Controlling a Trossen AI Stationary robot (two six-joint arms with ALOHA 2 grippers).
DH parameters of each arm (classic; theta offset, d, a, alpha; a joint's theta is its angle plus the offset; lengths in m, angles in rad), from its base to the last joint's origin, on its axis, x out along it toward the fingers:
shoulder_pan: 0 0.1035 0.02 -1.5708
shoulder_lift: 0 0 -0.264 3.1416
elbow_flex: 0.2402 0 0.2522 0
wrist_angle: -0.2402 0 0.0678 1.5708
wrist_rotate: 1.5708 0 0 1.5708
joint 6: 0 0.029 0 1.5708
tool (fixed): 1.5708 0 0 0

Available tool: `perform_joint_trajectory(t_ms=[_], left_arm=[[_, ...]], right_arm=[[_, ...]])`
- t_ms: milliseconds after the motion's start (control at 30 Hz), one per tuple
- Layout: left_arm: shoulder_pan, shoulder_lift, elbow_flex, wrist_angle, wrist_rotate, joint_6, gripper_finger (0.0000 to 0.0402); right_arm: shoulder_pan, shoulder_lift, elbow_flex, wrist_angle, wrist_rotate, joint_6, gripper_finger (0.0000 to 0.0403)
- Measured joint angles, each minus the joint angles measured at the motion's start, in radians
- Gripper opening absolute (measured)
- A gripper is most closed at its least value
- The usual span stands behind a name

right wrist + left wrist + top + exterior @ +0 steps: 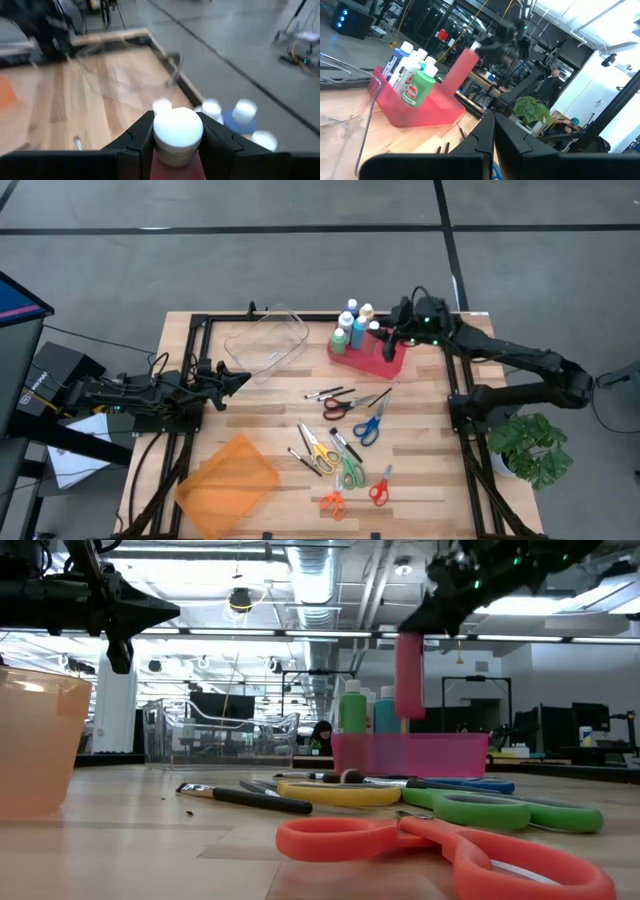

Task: Pick & Place Paint Supplies
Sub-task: Put the pink paint bottle into the red bin

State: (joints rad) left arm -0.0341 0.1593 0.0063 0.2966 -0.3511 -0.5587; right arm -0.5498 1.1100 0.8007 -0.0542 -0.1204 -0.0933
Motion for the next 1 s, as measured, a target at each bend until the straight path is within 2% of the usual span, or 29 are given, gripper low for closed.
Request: perform_joint_trajectory(t_ms=[200, 400, 667, 1000], left_arm=[[0.000, 0.000, 0.000, 0.000, 0.000, 0.000, 0.0006], [0.000, 0.000, 0.000, 0.000, 0.000, 0.000, 0.0006], [0.000, 0.000, 0.000, 0.000, 0.000, 0.000, 0.0006], [0.000, 0.000, 0.000, 0.000, 0.000, 0.000, 0.0006]], right_arm=[[-0.001, 0.093, -0.043, 0.111, 0.045, -0.034, 0.0114], [0.001, 0.173, -0.044, 0.221, 0.043, -0.019, 0.0114], [0.034, 0.248, -0.044, 0.243, 0.041, 0.006, 0.0114], [0.043, 0.358, -0.044, 0.357, 0.045, 0.007, 0.0114]])
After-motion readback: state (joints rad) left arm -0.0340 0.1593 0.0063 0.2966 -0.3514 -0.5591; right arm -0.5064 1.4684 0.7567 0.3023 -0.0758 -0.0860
